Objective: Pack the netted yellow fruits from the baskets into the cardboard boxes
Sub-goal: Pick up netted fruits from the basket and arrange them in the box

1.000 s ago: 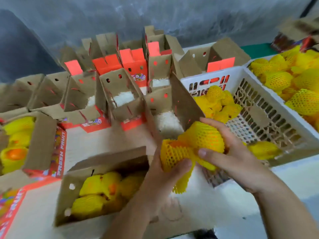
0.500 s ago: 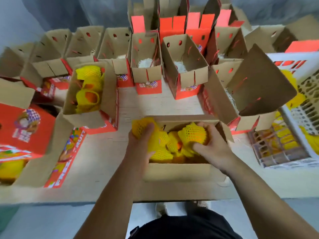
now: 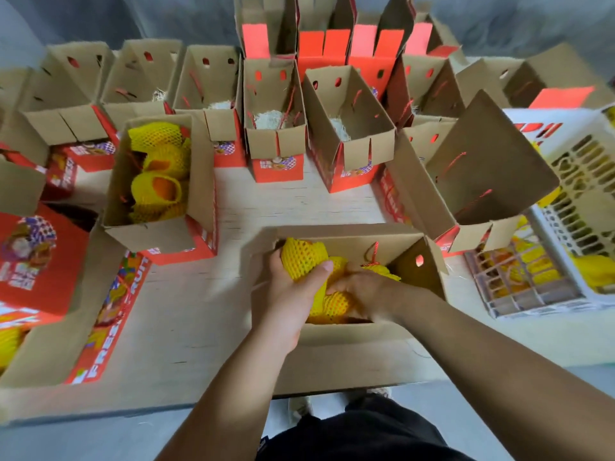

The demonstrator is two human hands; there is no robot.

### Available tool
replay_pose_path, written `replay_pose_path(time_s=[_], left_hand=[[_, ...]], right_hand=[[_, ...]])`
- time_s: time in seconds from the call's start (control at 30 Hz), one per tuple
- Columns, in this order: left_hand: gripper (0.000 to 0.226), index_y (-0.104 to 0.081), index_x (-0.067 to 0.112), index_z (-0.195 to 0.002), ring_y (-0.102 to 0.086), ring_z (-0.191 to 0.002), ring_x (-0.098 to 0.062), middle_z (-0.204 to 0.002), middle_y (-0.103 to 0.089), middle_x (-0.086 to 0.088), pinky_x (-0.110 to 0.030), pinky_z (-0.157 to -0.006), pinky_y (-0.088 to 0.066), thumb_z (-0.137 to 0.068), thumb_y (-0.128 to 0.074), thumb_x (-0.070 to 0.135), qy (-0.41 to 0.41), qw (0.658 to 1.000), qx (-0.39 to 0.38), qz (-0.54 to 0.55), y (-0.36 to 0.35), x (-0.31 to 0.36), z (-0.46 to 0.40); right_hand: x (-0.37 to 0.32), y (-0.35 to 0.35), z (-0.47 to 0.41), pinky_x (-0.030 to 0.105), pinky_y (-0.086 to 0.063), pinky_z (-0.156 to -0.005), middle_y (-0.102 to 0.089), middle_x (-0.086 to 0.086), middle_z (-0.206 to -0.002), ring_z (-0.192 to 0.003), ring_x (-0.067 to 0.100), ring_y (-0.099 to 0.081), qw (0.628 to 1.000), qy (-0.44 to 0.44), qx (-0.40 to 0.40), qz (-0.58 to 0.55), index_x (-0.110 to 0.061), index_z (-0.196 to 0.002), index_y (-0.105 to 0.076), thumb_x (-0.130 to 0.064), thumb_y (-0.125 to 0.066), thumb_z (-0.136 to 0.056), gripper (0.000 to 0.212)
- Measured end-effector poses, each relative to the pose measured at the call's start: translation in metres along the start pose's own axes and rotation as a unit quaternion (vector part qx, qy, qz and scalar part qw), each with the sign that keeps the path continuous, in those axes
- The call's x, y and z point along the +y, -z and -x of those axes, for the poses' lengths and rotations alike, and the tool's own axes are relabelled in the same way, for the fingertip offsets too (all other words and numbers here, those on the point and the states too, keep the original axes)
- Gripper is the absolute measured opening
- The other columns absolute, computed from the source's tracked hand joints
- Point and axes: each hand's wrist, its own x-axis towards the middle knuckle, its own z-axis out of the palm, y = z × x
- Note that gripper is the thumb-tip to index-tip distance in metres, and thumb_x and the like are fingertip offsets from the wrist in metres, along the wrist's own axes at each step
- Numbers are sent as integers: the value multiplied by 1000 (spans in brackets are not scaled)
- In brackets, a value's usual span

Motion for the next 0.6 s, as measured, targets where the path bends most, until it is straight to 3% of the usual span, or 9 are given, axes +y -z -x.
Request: replay_pose_path(time_s=[0.03, 0.1, 0.2, 0.27, 0.3, 0.37, 0.43, 0.53, 0.6], left_hand=[[79, -42, 43, -139, -62, -85, 20, -109, -65, 23, -3, -65, -49, -77, -90, 37, -8, 1000, 2, -16, 0, 0, -1], [74, -36, 49, -136, -59, -86, 23, -112, -62, 24, -1, -63, -46, -81, -85, 44, -16, 999, -13, -43, 1, 1, 0], [85, -33, 52, -146, -55, -126, 5, -145, -54, 17, -27, -96, -51, -72, -54, 88, 11, 992, -125, -12, 2, 11, 7], [90, -29, 44, -158, -51, -140, -16, -155, -50, 5, -47, -112, -45, -80, -35, 89, 30, 978, -203, 48, -12, 14, 6], [84, -29, 39, -160, -51, -140, -20, -155, -51, -1, -47, -115, -43, -87, -28, 82, 37, 973, -221, 59, -19, 16, 6], [66, -35, 45, -155, -55, -135, -10, -148, -57, 6, -32, -112, -45, -98, -16, 73, 18, 974, -225, 13, -29, 22, 6], [49, -52, 56, -134, -62, -115, 5, -120, -68, 27, -17, -99, -47, -98, -23, 72, -64, 966, -230, -100, -31, 24, 7], [30, -66, 35, -108, -65, -101, -9, -98, -73, 18, -34, -93, -51, -99, -39, 42, -167, 898, -228, -338, -45, 24, -12], [29, -70, 24, -107, -67, -104, -25, -104, -76, 3, -39, -92, -53, -101, -42, 30, -165, 784, -303, -516, -68, 24, -24]], right_hand=[[-3, 5, 4, 28, -36, -112, -42, 3, -143, -135, 24, -46, 1000, -5, 8, -6, -30, -148, -51, -27, -74, -91, 62], [-6, 11, 18, 28, -42, -110, -52, -6, -137, -131, 16, -53, 984, -5, 50, -170, -33, -146, -53, -41, -77, -85, 66], [-23, 7, 42, 26, -54, -98, -70, -6, -126, -120, 9, -65, 857, 36, 140, -495, -39, -132, -60, -53, -72, -82, 53], [-31, -3, 46, 35, -58, -94, -70, -2, -125, -117, 15, -67, 819, 44, 200, -537, -34, -136, -54, -38, -78, -87, 54], [-31, -7, 47, 40, -58, -95, -69, 1, -125, -117, 19, -67, 800, 44, 240, -548, -32, -137, -50, -29, -80, -87, 58], [-25, -4, 53, 45, -58, -95, -70, 3, -119, -113, 24, -68, 741, 33, 293, -603, -32, -132, -54, -25, -82, -81, 59], [-9, 2, 63, 45, -60, -89, -73, 6, -111, -108, 27, -70, 698, 30, 344, -628, -38, -120, -62, -27, -80, -73, 51], [16, 0, 78, 44, -58, -84, -69, 13, -113, -105, 31, -68, 662, 7, 414, -625, -39, -121, -57, -22, -80, -65, 62], [32, -5, 83, 40, -57, -82, -64, 8, -116, -108, 29, -65, 641, -15, 431, -635, -41, -122, -53, -28, -80, -59, 69]])
